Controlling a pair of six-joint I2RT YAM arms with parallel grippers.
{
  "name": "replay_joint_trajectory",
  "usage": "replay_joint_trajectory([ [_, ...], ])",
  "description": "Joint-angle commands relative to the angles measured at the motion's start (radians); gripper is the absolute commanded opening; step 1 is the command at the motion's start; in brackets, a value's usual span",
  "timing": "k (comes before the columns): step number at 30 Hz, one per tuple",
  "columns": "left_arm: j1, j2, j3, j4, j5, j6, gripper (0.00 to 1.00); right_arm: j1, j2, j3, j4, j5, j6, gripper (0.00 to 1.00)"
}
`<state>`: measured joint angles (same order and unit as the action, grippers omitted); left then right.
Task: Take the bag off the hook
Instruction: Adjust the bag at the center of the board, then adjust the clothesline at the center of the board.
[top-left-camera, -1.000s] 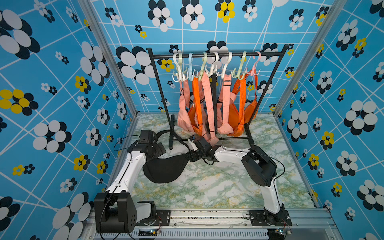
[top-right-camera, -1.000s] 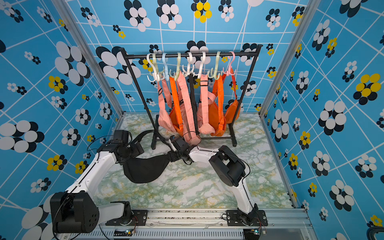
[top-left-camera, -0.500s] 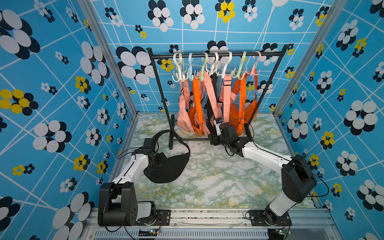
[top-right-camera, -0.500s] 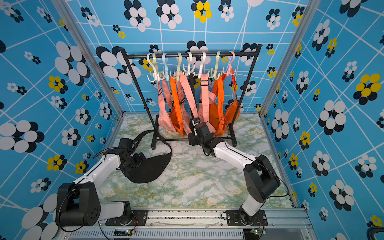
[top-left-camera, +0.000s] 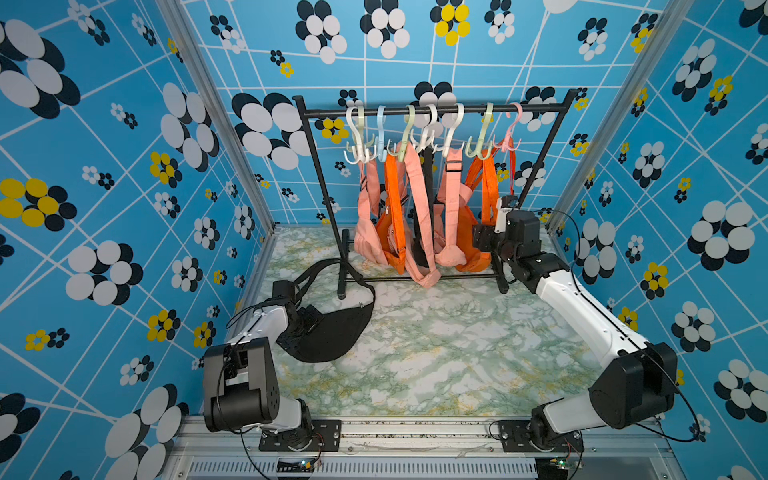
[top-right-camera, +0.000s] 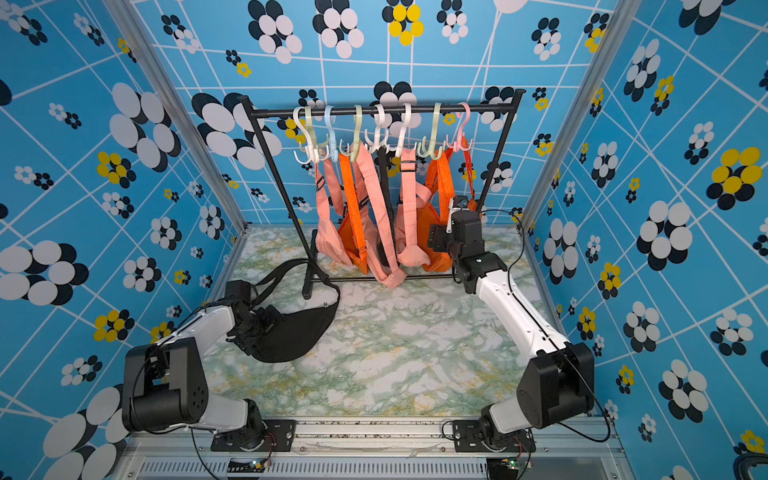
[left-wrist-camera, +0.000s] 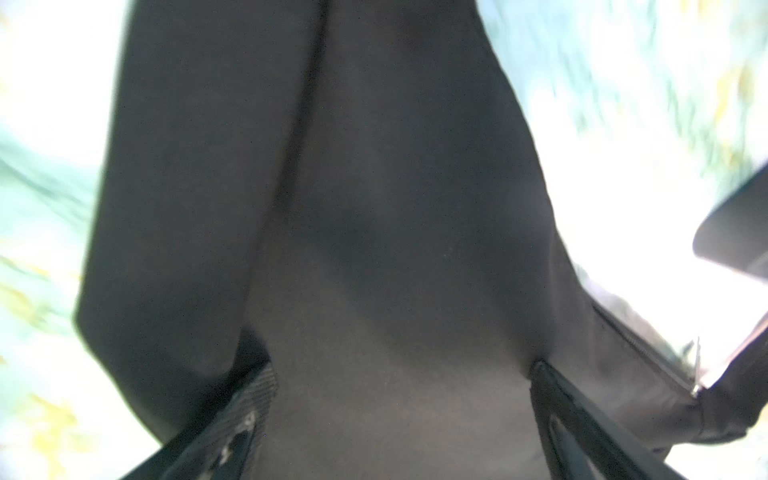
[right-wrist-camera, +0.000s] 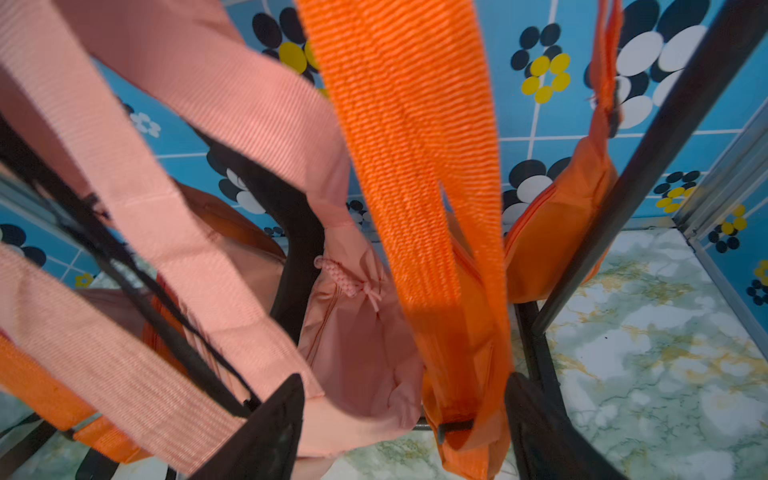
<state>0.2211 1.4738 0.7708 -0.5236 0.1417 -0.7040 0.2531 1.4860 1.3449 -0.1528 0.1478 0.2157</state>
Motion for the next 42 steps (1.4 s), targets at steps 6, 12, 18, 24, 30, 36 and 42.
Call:
replay_joint_trajectory([
  [6,0.053,0.102,0.133,0.029,-0.094,0.064,0.99,-0.191,0.161,0.269,-0.077,-0.123,0.003,0.88],
  [12,0.062,0.135,0.28,-0.007,-0.063,0.092,0.99,-0.29,0.323,0.522,-0.127,-0.24,0.028,0.84],
  [18,0.056,0.053,0.323,-0.078,-0.028,0.104,0.99,-0.311,0.464,0.698,-0.198,-0.276,-0.008,0.85],
  [24,0.034,-0.104,0.203,-0.171,-0.029,0.092,0.99,-0.313,0.542,0.818,-0.25,-0.316,-0.033,0.81],
  [30,0.042,-0.18,0.135,-0.176,-0.053,0.083,0.99,-0.314,0.419,0.619,-0.162,-0.35,0.03,0.97],
  [36,0.025,-0.116,0.173,-0.165,-0.024,0.067,0.99,-0.313,0.189,0.323,-0.071,-0.366,0.064,0.99],
  [42,-0.003,-0.106,0.114,-0.125,-0.012,0.035,0.99,-0.313,0.041,0.156,-0.052,-0.376,0.076,0.99],
])
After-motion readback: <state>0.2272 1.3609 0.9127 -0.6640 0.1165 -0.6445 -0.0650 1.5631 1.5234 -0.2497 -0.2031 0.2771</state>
